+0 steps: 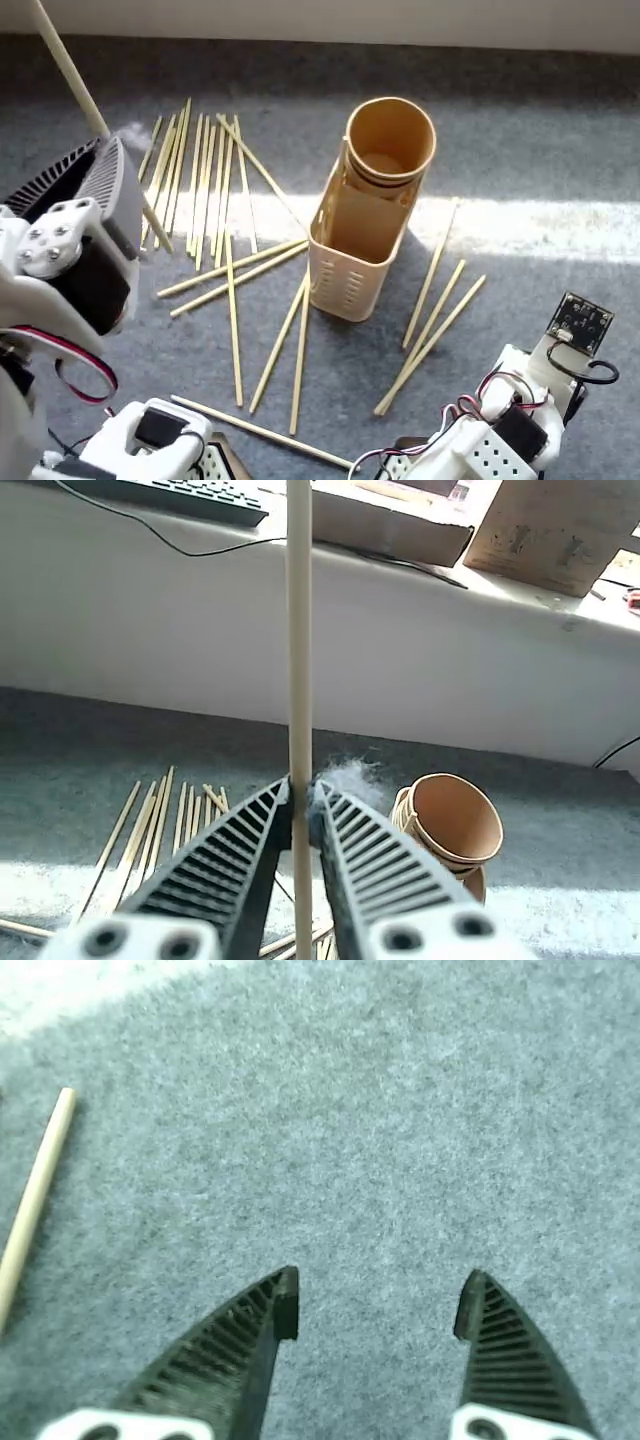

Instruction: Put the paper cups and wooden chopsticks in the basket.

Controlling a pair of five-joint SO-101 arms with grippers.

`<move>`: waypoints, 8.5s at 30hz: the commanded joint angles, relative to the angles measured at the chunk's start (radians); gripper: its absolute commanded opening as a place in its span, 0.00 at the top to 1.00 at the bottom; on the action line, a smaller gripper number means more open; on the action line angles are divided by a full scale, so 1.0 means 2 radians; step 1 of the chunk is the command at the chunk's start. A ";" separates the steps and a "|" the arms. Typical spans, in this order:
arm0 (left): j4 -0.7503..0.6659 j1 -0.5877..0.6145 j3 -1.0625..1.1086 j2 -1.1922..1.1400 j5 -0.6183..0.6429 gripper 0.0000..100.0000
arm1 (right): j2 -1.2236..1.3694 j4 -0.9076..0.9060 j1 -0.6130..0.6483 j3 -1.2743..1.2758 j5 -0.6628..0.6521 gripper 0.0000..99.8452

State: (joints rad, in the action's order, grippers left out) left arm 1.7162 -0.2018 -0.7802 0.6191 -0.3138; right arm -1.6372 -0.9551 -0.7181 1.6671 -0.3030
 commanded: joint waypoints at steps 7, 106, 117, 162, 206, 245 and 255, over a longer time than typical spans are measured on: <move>-0.498 -0.017 0.712 0.380 -0.042 1.00 | 0.003 -0.003 0.004 0.065 0.004 0.74; 0.018 0.240 -0.250 -0.799 -0.032 0.55 | 0.003 -0.003 0.002 0.065 0.004 0.74; -0.007 0.217 -0.247 -0.892 -0.035 0.55 | 0.003 -0.003 0.002 0.065 0.004 0.74; 0.018 0.168 -0.426 -0.842 -0.091 1.00 | 0.003 -0.003 0.003 0.065 0.004 0.74; 0.031 0.024 -0.354 -0.288 -0.003 1.00 | 0.003 -0.003 0.005 0.065 0.004 0.74; -0.609 -0.103 0.606 0.113 0.009 1.00 | 0.003 -0.003 0.006 0.065 0.004 0.74; -0.625 -0.150 0.541 0.009 0.004 1.00 | 0.003 -0.003 0.006 0.065 0.004 0.74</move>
State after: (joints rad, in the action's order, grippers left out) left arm 0.5071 -0.4902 0.3521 0.6421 -0.2816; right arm -1.6372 -0.9551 -0.7165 1.6671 -0.3030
